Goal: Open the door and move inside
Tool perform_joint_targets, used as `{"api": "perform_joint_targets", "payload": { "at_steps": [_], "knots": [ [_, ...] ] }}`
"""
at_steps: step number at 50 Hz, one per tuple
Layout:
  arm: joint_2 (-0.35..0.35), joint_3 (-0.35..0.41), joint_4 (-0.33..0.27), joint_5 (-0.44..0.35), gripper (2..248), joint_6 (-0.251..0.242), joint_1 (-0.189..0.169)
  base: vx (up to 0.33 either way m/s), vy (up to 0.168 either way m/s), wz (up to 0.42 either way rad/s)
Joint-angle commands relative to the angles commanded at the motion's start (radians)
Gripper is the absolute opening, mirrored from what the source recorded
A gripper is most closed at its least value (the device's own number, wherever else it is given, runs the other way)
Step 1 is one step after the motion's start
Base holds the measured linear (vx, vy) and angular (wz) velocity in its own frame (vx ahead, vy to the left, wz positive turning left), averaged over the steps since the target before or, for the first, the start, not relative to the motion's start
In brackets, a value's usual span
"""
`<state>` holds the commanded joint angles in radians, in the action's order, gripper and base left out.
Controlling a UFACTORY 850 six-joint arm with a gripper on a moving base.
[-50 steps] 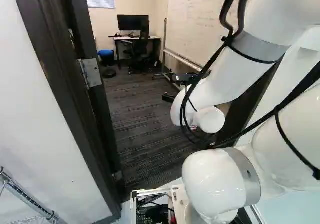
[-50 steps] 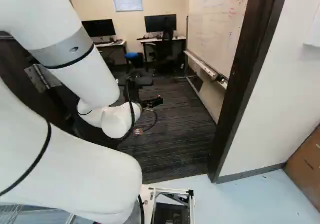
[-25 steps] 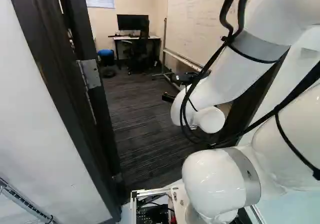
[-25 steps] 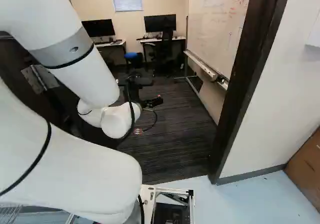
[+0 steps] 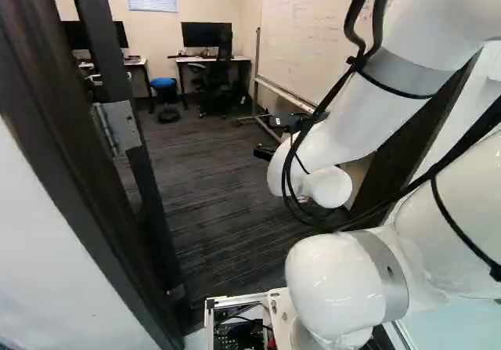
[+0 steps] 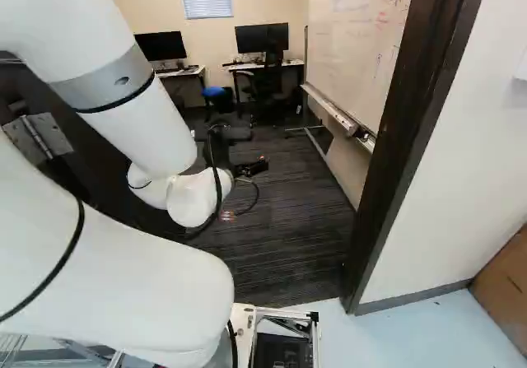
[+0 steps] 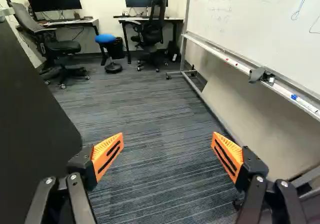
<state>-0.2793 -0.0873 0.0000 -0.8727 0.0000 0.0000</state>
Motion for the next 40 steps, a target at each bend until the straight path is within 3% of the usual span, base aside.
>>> {"api": "perform_joint_targets", "payload": {
  "at_steps": [40],
  "knots": [
    [0.000,0.000,0.000,0.000,247,0.000,0.000,0.175,-0.014,-0.013]
  ]
}}
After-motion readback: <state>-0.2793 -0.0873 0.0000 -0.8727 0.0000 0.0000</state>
